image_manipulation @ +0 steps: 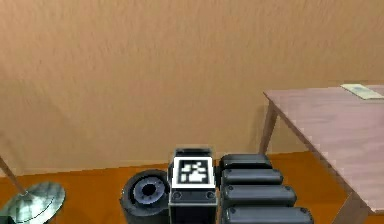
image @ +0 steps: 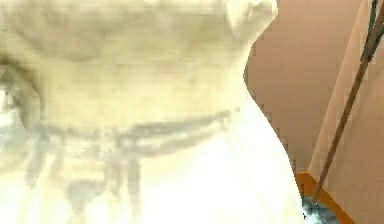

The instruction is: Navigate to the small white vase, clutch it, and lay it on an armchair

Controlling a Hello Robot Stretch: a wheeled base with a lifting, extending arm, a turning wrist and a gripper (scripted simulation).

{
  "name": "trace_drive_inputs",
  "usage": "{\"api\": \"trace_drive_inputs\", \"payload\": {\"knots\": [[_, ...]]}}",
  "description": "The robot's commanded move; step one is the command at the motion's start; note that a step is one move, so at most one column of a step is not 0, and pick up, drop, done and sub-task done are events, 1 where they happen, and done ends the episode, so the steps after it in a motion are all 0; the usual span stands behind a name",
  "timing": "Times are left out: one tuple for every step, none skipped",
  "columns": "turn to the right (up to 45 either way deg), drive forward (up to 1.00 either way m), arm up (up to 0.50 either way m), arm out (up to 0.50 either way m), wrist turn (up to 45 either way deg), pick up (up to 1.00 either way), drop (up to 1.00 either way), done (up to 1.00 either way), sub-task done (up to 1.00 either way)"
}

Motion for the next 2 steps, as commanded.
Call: {"api": "trace_drive_inputs", "payload": {"knots": [[27.0, 0.00, 0.00, 0.00, 0.0, 0.00, 0.00, 0.00, 0.00], [0.0, 0.40, 0.00, 0.00, 0.0, 0.00, 0.00, 0.00, 0.00]]}}
